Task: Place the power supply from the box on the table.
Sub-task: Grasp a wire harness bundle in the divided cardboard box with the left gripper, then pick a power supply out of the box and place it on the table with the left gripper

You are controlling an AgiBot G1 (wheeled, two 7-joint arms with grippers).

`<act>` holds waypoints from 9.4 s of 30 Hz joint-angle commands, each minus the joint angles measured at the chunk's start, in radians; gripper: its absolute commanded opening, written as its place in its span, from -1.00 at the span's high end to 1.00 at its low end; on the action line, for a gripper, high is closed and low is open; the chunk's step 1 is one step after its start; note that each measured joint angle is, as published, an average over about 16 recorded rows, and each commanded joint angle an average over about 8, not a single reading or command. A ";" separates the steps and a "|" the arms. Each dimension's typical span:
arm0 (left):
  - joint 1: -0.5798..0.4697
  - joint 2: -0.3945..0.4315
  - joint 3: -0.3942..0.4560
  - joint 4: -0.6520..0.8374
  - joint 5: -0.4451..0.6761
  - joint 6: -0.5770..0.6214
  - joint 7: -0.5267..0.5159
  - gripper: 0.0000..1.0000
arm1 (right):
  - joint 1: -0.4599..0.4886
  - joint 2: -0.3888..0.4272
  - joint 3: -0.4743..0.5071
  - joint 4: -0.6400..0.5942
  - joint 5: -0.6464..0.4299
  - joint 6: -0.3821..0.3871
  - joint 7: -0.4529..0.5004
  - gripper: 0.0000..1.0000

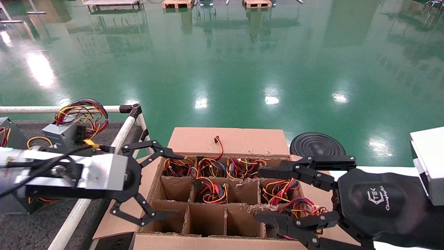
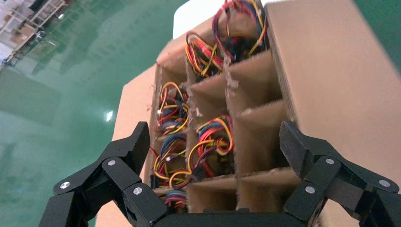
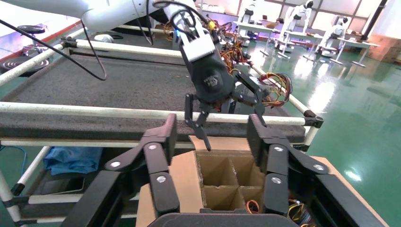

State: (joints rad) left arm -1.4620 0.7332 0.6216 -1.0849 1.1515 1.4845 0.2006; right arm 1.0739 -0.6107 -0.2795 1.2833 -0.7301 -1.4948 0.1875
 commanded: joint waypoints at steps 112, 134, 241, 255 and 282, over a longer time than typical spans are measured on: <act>-0.223 0.347 0.447 0.513 0.017 -0.161 0.721 -1.00 | 0.000 0.000 0.000 0.000 0.000 0.000 0.000 1.00; -0.230 0.380 0.472 0.565 -0.008 -0.159 0.756 -1.00 | 0.000 0.000 0.000 0.000 0.000 0.000 0.000 1.00; -0.311 0.469 0.445 0.849 -0.130 -0.087 0.958 1.00 | 0.000 0.000 0.000 0.000 0.000 0.000 0.000 1.00; -0.398 0.423 0.333 0.788 -0.190 -0.084 1.003 1.00 | 0.000 0.000 0.000 0.000 0.000 0.000 0.000 1.00; -0.550 0.350 0.220 0.731 -0.182 -0.169 1.063 1.00 | 0.000 0.000 0.000 0.000 0.000 0.000 0.000 1.00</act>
State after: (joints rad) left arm -2.0145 1.0837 0.8443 -0.3459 0.9757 1.3046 1.2642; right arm 1.0739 -0.6107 -0.2795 1.2833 -0.7301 -1.4948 0.1875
